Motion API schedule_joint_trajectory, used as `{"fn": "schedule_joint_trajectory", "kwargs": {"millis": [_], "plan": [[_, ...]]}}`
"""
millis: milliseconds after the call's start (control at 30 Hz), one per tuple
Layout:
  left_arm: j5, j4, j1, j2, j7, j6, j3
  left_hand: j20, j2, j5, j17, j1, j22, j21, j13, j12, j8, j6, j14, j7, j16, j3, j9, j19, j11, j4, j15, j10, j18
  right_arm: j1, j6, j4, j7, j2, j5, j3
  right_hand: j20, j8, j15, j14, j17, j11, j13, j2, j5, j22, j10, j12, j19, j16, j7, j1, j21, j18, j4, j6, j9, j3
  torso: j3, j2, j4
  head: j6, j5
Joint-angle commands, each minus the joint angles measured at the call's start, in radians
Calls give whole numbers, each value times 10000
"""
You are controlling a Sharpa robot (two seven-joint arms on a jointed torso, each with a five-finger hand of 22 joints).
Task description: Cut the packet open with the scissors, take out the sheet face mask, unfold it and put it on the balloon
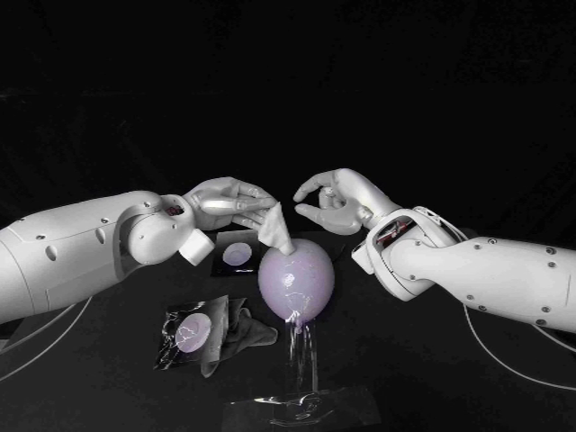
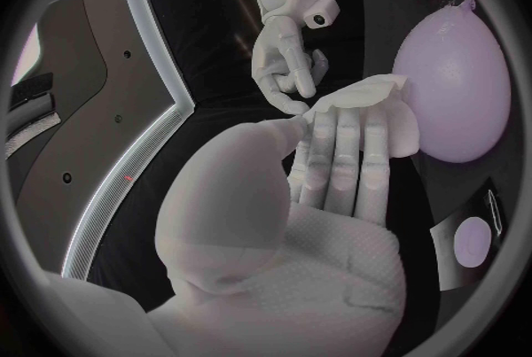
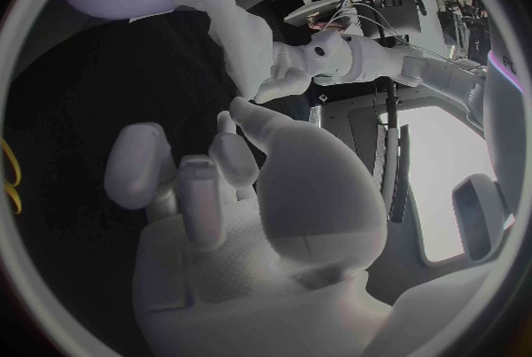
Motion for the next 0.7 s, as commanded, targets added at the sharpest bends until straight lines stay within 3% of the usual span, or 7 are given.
{"fn": "schedule_joint_trajectory", "kwargs": {"millis": [33, 200, 333, 700], "plan": [[-2, 41, 8, 15, 47, 14, 11, -1, 36, 35, 9, -71, 14, -28, 13, 24, 336, -49, -20, 7, 59, 54, 1935, 84, 23, -12, -20, 80, 140, 7, -201, -14, 321, 25, 139, 7, 61, -182, 112, 955, 2382, 86, -127, -67, 37, 1392, -149, -160, -61, -71, 75, -82, -67, 172, 14, -210, -103, -106, -4, 6, 6, 9, -13], [-3, 62, 8, 12, 55, 35, 11, -3, 27, 35, 25, -85, 15, -27, 25, 26, 365, -79, -21, 9, 65, 96, 1996, 86, 24, -21, -21, 84, 140, 7, -339, -18, 453, 58, 105, 7, 105, -255, 152, 964, 2410, 121, -131, -44, 44, 1403, -152, -149, -46, -60, 104, -18, -31, 166, 9, -207, -157, -106, -3, 0, 1, 7, -2], [-2, 64, 8, 16, 59, 38, 11, -3, 27, 35, 25, -85, 15, -27, 25, 26, 365, -79, -21, 9, 65, 96, 1996, 86, 24, -21, -21, 84, 140, 6, -392, 23, 560, 123, -47, 7, 146, -178, 119, 1016, 2558, 56, 25, 103, 47, 1487, 53, 117, 93, 3, 10, 176, 257, 140, -37, 186, -177, -52, -5, 0, 3, 7, -7], [44, 70, 6, 26, 74, 33, 12, -6, 16, 35, 45, -105, 16, -26, 40, 26, 400, -124, -27, 14, 72, 153, 2076, 88, 26, -33, -21, 84, 140, -8, -454, 5, 605, 337, -337, 6, 125, -107, 28, 1041, 2635, -56, 286, 199, 55, 1589, 366, 523, 268, 35, -126, 348, 599, 100, -119, 596, -213, -36, -9, 10, 5, -14, -22]]}}
